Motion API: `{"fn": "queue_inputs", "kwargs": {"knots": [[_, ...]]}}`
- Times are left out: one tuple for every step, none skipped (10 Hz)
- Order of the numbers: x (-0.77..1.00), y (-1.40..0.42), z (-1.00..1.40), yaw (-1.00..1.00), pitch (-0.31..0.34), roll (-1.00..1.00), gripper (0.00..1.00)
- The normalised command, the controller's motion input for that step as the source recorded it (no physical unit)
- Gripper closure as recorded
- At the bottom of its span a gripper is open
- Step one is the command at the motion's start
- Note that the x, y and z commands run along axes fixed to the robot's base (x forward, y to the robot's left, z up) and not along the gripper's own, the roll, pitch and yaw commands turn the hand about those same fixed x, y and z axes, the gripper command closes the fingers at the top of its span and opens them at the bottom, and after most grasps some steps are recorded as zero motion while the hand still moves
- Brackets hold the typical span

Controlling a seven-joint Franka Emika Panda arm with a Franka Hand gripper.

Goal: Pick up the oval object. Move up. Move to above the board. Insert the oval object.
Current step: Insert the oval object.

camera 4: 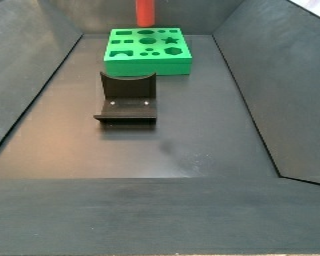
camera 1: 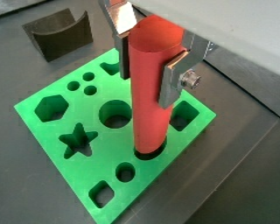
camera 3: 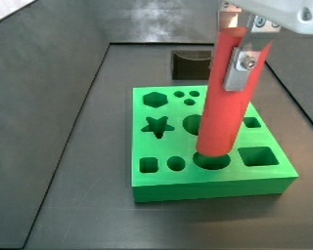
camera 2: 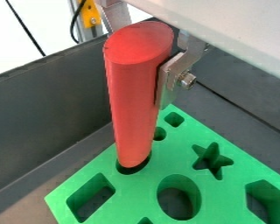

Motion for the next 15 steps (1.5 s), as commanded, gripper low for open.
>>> {"fn": "queue_inputs", "kwargs": {"knots": [[0.18,-0.09,-0.32,0.07,-0.033,0.01,1.0],[0.08,-0.05,-0.21,0.09,0.0,0.05,1.0],[0.04,0.0,-0.06,0.03,0.0,0.02,1.0],[0.0,0.0,-0.1,0.0,0.0,0.02,1.0],[0.0,0.02,-0.14,0.0,0.001,0.06,1.0],[0.0,0.0,-0.16,0.0,0.0,0.05,1.0],[0.0,0.0,-0.13,0.0,0.0,0.03,1.0],[0.0,0.0,-0.12,0.0,0.0,0.01,1.0],[0.0,0.0,-0.11,-0.04,0.0,0.0,1.0],[0.0,0.0,-0.12,-0.11,0.0,0.0,1.0],[0.0,0.0,-0.13,-0.11,0.0,0.0,1.0],[0.0,0.0,-0.13,-0.14,0.0,0.0,1.0],[0.05,0.0,-0.13,-0.25,0.0,0.0,1.0],[0.02,0.0,-0.13,-0.29,0.0,0.0,1.0],[0.0,0.0,-0.12,-0.32,0.0,0.0,1.0]]}}
